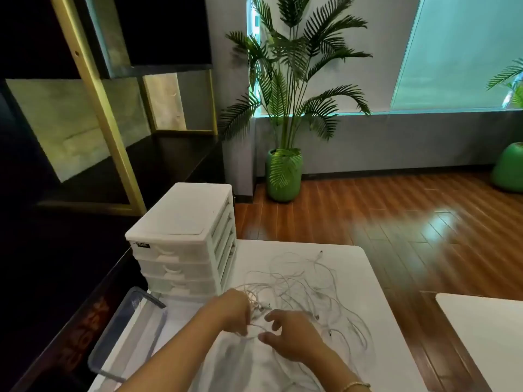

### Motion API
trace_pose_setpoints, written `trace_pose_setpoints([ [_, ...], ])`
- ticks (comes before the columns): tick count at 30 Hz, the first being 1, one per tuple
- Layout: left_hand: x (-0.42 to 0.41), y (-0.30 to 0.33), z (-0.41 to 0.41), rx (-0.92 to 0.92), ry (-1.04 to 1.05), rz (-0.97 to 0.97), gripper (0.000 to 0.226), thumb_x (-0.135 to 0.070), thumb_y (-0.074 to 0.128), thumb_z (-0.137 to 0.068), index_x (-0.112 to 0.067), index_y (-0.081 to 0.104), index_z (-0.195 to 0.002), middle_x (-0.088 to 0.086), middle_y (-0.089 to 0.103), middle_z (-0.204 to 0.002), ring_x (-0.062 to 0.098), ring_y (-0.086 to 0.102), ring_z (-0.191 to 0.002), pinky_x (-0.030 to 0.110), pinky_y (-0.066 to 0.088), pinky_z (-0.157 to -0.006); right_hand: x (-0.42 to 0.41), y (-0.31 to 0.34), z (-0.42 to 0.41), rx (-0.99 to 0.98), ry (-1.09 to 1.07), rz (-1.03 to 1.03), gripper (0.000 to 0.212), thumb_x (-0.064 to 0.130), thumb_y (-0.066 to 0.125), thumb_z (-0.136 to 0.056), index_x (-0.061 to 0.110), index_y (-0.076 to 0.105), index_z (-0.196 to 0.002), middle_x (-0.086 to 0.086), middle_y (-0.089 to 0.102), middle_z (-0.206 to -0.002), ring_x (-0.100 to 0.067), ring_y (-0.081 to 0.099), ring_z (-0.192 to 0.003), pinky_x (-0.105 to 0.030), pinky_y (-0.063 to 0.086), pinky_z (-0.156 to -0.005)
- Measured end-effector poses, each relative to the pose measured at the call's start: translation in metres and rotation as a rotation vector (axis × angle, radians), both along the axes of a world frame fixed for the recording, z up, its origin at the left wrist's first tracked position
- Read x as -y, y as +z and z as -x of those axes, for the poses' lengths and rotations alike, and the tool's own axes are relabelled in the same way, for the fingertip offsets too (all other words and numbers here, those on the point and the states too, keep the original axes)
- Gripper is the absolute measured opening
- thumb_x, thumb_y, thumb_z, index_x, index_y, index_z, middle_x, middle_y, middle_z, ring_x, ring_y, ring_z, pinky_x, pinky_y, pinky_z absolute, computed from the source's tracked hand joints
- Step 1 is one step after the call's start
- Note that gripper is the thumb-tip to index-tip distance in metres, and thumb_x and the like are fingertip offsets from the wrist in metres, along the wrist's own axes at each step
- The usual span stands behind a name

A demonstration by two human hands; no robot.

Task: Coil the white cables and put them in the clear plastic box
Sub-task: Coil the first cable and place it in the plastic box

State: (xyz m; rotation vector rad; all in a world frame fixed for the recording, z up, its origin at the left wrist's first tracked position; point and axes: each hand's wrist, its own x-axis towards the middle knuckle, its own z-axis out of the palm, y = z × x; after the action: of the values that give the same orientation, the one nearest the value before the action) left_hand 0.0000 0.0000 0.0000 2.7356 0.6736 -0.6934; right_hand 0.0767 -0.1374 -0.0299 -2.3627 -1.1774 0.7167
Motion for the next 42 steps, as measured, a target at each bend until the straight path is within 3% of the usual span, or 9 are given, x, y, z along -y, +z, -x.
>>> trace_pose_setpoints([
  [4,-0.007,-0.008,0.002,0.087,0.037,0.087,0.020,-0.023,0.064,-0.084,-0.015,0.069,-0.102,-0.001,0.067,-0.102,0.016,0.061,-0.094,0.026,0.048,-0.083,-0.014,-0.012,0.004,-0.028,-0.002,-0.081,0.009,0.030,0.057,-0.088,0.027,0.065,-0.088,0.008,0.066,-0.093,-0.004,0.056,-0.080,-0.013,0.042,-0.071],
  [6,-0.010,-0.005,0.005,0.153,0.033,0.119,0.017,-0.027,0.061,-0.087,-0.017,0.065,-0.100,-0.006,0.060,-0.094,0.012,0.055,-0.086,0.024,0.045,-0.078,-0.015,-0.016,0.002,-0.070,-0.044,-0.180,0.020,0.022,0.052,-0.090,0.032,0.054,-0.072,0.015,0.059,-0.074,0.004,0.050,-0.065,-0.007,0.039,-0.059],
  [13,0.001,0.000,0.019,0.648,0.271,0.673,0.018,-0.029,0.049,-0.095,-0.014,0.056,-0.087,-0.003,0.066,-0.073,0.017,0.062,-0.076,0.036,0.048,-0.093,-0.001,0.001,0.002,-0.439,-0.313,-0.660,0.014,0.018,0.044,-0.096,0.010,0.054,-0.090,-0.005,0.053,-0.069,-0.012,0.051,-0.053,-0.024,0.051,-0.049],
  [16,0.019,-0.003,0.027,0.798,0.353,0.921,0.022,-0.023,0.044,-0.098,-0.013,0.052,-0.080,-0.005,0.043,-0.051,0.013,0.038,-0.052,0.034,0.049,-0.072,0.006,0.009,0.017,-0.551,-0.364,-0.716,0.016,0.019,0.044,-0.096,0.008,0.055,-0.097,-0.005,0.043,-0.068,-0.011,0.040,-0.048,-0.024,0.040,-0.041],
  [20,0.033,-0.001,0.041,0.945,0.466,1.312,0.027,-0.025,0.042,-0.097,-0.011,0.054,-0.077,-0.008,0.025,-0.041,0.006,0.023,-0.038,0.017,0.025,-0.039,0.017,0.017,0.034,-0.621,-0.369,-0.749,0.019,0.026,0.044,-0.097,0.011,0.055,-0.093,0.000,0.035,-0.058,-0.008,0.026,-0.042,-0.020,0.022,-0.038],
  [32,0.048,0.020,0.076,1.213,0.549,1.988,0.033,-0.023,0.032,-0.099,-0.002,0.057,-0.100,-0.007,0.035,-0.039,0.006,0.028,-0.030,0.013,0.020,-0.031,0.042,0.020,0.083,-0.253,-0.235,-0.635,0.033,0.041,0.037,-0.096,0.021,0.062,-0.087,0.004,0.042,-0.057,-0.005,0.031,-0.044,-0.018,0.028,-0.041],
  [35,0.048,0.022,0.079,1.335,0.586,2.062,0.033,-0.023,0.030,-0.100,0.000,0.053,-0.107,-0.006,0.036,-0.039,0.007,0.029,-0.029,0.012,0.020,-0.031,0.044,0.015,0.087,0.009,-0.177,-0.595,0.034,0.041,0.038,-0.097,0.023,0.066,-0.095,0.011,0.059,-0.078,-0.002,0.049,-0.066,-0.021,0.045,-0.069],
  [38,0.051,0.027,0.079,1.412,0.593,1.961,0.030,-0.020,0.029,-0.101,0.001,0.050,-0.104,-0.006,0.037,-0.041,0.007,0.029,-0.030,0.012,0.022,-0.032,0.046,0.009,0.088,0.211,-0.137,-0.492,0.037,0.044,0.038,-0.096,0.024,0.065,-0.110,0.004,0.067,-0.107,-0.009,0.054,-0.089,-0.028,0.045,-0.085],
  [42,0.066,0.025,0.076,1.391,0.577,1.235,0.023,-0.021,0.039,-0.100,-0.004,0.054,-0.093,-0.002,0.050,-0.053,0.006,0.037,-0.042,0.013,0.031,-0.038,0.049,0.014,0.093,0.365,-0.078,-0.408,0.030,0.042,0.042,-0.095,0.034,0.061,-0.116,0.005,0.065,-0.118,-0.017,0.058,-0.104,-0.031,0.046,-0.086],
])
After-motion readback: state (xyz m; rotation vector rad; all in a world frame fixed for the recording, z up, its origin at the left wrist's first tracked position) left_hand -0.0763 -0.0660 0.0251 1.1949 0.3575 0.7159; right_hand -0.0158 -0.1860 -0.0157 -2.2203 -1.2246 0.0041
